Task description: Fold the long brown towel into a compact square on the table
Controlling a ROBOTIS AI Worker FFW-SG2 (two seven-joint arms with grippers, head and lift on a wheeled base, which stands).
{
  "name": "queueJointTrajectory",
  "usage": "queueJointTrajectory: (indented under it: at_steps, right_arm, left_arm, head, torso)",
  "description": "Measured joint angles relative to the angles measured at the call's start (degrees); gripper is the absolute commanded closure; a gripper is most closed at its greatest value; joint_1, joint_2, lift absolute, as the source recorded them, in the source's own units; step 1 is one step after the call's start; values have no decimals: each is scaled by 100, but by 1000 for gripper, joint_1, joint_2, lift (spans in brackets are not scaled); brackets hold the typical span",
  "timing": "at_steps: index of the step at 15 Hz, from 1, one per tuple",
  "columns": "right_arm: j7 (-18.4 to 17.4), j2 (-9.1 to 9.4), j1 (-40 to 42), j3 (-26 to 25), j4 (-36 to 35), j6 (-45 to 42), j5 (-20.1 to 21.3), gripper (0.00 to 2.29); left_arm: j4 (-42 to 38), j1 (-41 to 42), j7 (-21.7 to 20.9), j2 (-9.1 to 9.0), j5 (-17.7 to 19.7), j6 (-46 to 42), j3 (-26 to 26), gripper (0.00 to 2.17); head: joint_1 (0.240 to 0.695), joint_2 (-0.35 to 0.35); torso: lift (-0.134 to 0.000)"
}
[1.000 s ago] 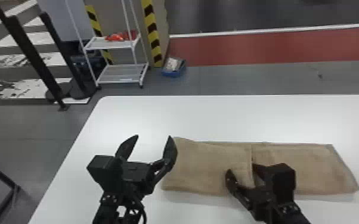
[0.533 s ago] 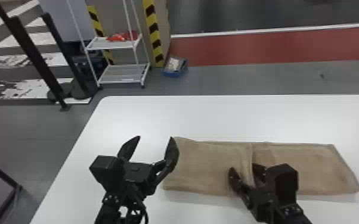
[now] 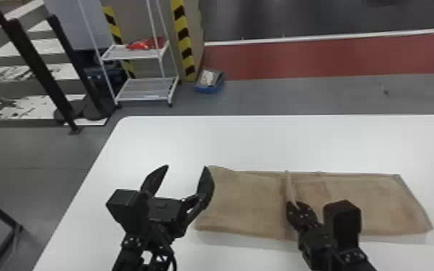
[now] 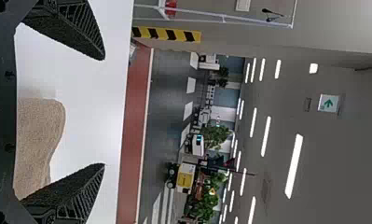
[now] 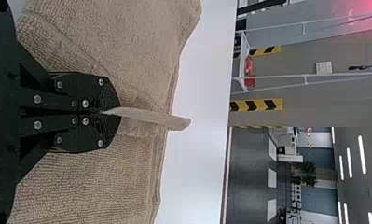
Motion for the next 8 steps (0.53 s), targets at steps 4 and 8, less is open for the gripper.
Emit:
queueJointTrajectory:
  at_steps: [4, 8]
  right_arm:
    - [4, 0, 133, -10, -319, -83, -26, 1507]
    - [120, -26, 476, -190, -1107, -95, -148, 1507]
  left_arm:
    - [-1, 4, -8, 9, -8, 0, -21, 63]
    - [-18, 9, -9, 17, -12, 0, -31, 66]
  head:
    - [695, 166]
    - [695, 151]
  torso:
    - [-112]
    - [-112]
